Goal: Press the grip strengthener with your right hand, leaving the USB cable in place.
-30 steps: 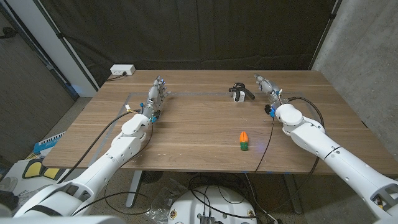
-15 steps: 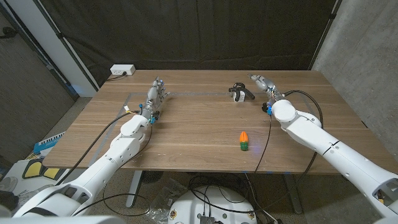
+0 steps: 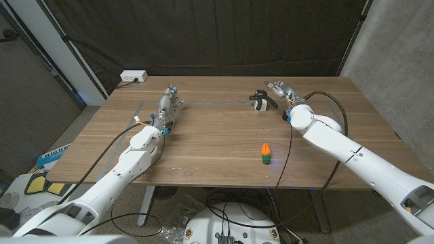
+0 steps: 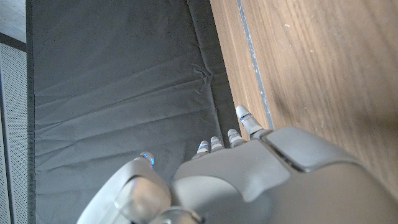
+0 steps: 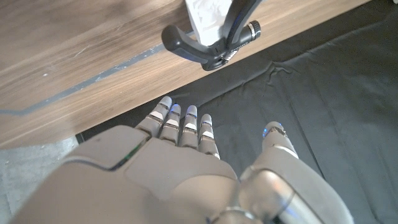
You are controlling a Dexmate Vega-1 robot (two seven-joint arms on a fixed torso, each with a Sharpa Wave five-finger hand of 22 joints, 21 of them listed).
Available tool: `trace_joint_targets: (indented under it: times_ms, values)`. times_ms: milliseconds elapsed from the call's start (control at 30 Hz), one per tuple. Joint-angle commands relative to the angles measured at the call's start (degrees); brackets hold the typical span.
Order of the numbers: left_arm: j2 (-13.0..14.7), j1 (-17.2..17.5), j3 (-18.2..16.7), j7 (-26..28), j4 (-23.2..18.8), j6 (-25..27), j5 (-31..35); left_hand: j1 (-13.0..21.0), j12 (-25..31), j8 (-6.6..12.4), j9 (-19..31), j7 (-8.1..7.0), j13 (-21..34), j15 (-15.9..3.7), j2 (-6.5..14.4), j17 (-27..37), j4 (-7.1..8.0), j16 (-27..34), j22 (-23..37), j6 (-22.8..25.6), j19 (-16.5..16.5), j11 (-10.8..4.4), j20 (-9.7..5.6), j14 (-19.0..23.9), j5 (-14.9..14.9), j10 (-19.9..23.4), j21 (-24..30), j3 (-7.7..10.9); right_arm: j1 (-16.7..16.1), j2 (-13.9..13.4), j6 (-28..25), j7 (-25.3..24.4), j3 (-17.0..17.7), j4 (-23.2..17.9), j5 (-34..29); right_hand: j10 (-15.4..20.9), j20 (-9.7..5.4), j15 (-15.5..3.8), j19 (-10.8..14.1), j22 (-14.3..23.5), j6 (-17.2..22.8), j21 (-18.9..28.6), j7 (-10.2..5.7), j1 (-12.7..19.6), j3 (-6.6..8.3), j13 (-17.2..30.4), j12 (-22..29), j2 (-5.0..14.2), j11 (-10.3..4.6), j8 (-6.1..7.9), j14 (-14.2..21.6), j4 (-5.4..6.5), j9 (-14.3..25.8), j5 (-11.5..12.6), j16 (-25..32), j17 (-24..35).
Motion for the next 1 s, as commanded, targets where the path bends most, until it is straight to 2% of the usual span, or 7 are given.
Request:
trace_joint_targets:
  times_ms: [33, 167, 400, 600, 700, 833, 1000]
  values:
    - [0.51, 0.69, -0.31, 0.15, -0.82, -0.18, -0.08, 0.12, 0.27, 0.34, 0.24, 0.1, 0.2, -3.32, 3.44, 0.22, -0.04, 0.18, 0.33, -14.83, -20.46, 0.18, -4.94, -17.41, 0.28, -15.78, -0.11, 0.16, 4.26, 1.21, -15.04, 0.03, -5.75, -2.65, -7.51, -0.7, 0.66, 0.62, 0.78, 0.25, -0.83, 0.31, 0.28, -0.29, -0.71, 0.12, 0.04, -1.37, 0.11, -0.22, 0.01, -0.03, 0.23, -0.12, 0.08, 0.32]
    - [0.43, 0.72, -0.34, -0.09, -0.58, -0.29, -0.25, 0.14, 0.28, 0.36, 0.24, 0.05, 0.2, -3.32, 3.44, 0.22, -0.05, 0.18, 0.33, -14.79, -20.41, 0.16, -4.94, -17.39, 0.3, -15.74, -0.14, 0.17, 5.93, 1.46, -18.65, 0.51, -8.18, -3.11, -9.69, -0.85, 1.02, 0.73, 1.03, 0.26, -1.23, 0.39, 0.87, -0.52, -1.12, 0.14, 0.02, -2.05, 0.25, -0.25, 0.17, -0.09, 0.24, -0.1, 0.13, 0.34]
    - [0.32, 0.64, -0.44, -0.38, -0.12, -0.64, -0.39, 0.18, 0.31, 0.37, 0.24, 0.1, 0.2, -3.32, 3.44, 0.21, -0.07, 0.19, 0.33, -14.73, -20.33, 0.16, -4.91, -17.34, 0.32, -15.64, -0.18, 0.18, 9.28, 2.89, -24.3, 1.24, -12.96, -2.58, -13.43, -0.9, 1.51, 0.78, 1.88, 0.26, -0.91, 0.67, 0.84, -0.66, -1.7, 0.16, 0.08, -3.09, -0.04, 0.06, 0.72, -0.29, 0.27, 0.01, 0.31, 0.36]
    - [0.12, 0.41, -0.5, -0.77, 0.62, -0.81, -0.65, 0.22, 0.34, 0.4, 0.25, 0.12, 0.2, -3.27, 3.44, 0.21, -0.09, 0.2, 0.33, -14.64, -20.25, 0.18, -4.91, -17.28, 0.36, -15.55, -0.24, 0.19, 13.31, 4.21, -30.17, 2.3, -19.01, -1.7, -17.53, 0.42, 2.04, 0.05, 3.64, 0.17, 0.32, 1.14, 1.02, 0.87, -1.95, 0.22, 0.71, -4.42, -0.49, 0.8, 1.93, -1.32, 0.36, 0.43, 0.55, 0.34]
    - [0.04, 0.23, -0.48, -1.04, 1.04, -0.92, -0.69, 0.24, 0.33, 0.4, 0.25, 0.12, 0.21, -3.27, 3.44, 0.21, -0.1, 0.19, 0.34, -14.62, -20.21, 0.13, -4.91, -17.27, 0.38, -15.54, -0.29, 0.19, 15.1, 5.04, -32.86, 2.99, -21.43, -1.13, -18.71, 0.93, 2.2, -0.17, 4.29, 0.11, 1.5, 1.23, 1.97, 1.88, -2.1, 0.26, 0.93, -5.22, -0.52, 1.3, 3.03, -1.78, 0.4, 0.71, 0.77, 0.34]
    - [-0.15, -0.02, -0.5, -1.44, 1.69, -1.01, -0.92, 0.27, 0.33, 0.39, 0.25, 0.16, 0.21, -3.26, 3.44, 0.21, -0.1, 0.18, 0.34, -14.62, -20.15, 0.2, -4.89, -17.27, 0.4, -15.52, -0.34, 0.2, 17.32, 5.97, -35.52, 3.98, -24.26, -0.27, -19.58, 1.7, 2.2, -0.83, 5.15, 0.07, 2.15, 1.41, 2.24, 2.48, -2.57, 0.3, 1.23, -6.36, -0.55, 1.46, 4.47, -1.94, 0.43, 1.01, 1.07, 0.37]
    - [-0.21, -0.27, -0.51, -1.68, 2.2, -1.12, -0.95, 0.29, 0.33, 0.39, 0.25, 0.23, 0.21, -3.27, 3.44, 0.21, -0.1, 0.19, 0.34, -14.59, -20.08, 0.19, -4.88, -17.21, 0.43, -15.49, -0.41, 0.2, 20.49, 7.35, -39.64, 5.07, -28.03, 1.21, -19.98, 1.71, 2.2, -0.83, 5.24, 0.06, 2.2, 1.37, 2.56, 2.54, -2.89, 0.31, 1.22, -6.97, -0.38, 1.43, 4.51, -1.94, 0.44, 1.16, 0.98, 0.39]
